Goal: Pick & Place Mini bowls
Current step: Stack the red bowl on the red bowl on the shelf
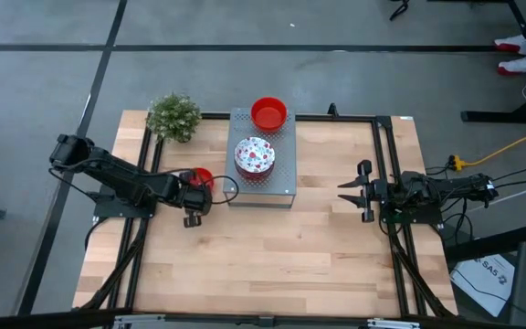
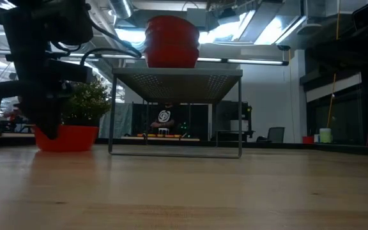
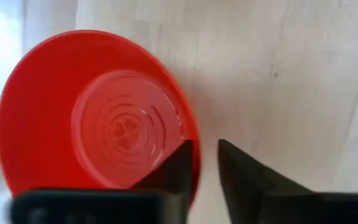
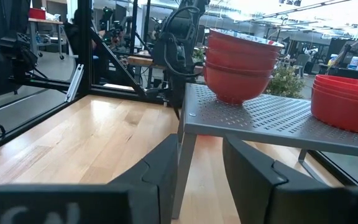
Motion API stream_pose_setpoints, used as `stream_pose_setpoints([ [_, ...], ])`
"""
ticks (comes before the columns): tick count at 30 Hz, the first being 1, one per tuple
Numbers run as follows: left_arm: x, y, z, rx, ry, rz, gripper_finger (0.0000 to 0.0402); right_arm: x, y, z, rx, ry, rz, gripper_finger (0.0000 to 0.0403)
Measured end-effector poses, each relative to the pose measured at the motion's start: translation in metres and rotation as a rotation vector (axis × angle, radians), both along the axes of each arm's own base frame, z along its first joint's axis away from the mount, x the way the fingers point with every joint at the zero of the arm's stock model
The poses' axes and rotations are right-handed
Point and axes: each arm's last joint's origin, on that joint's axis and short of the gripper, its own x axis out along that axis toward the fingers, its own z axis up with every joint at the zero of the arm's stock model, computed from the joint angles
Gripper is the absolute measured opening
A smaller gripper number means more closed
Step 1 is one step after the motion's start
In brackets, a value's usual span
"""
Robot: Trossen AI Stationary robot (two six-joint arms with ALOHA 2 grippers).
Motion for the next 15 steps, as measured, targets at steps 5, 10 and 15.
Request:
stream_pose_setpoints([
  [5,0.000,-0.001,0.000,-0.056,-0.013,0.067,0.0009,0.000,0.000,0.000,0.000,0.000,0.000,0.0127],
  [10,0.005,-0.009,0.006,-0.158,-0.027,0.065,0.0005,0.000,0.000,0.000,0.000,0.000,0.000,0.0127],
  [15,0.013,-0.024,0.018,-0.314,-0.067,0.039,0.0004,0.000,0.000,0.000,0.000,0.000,0.000,0.0127],
])
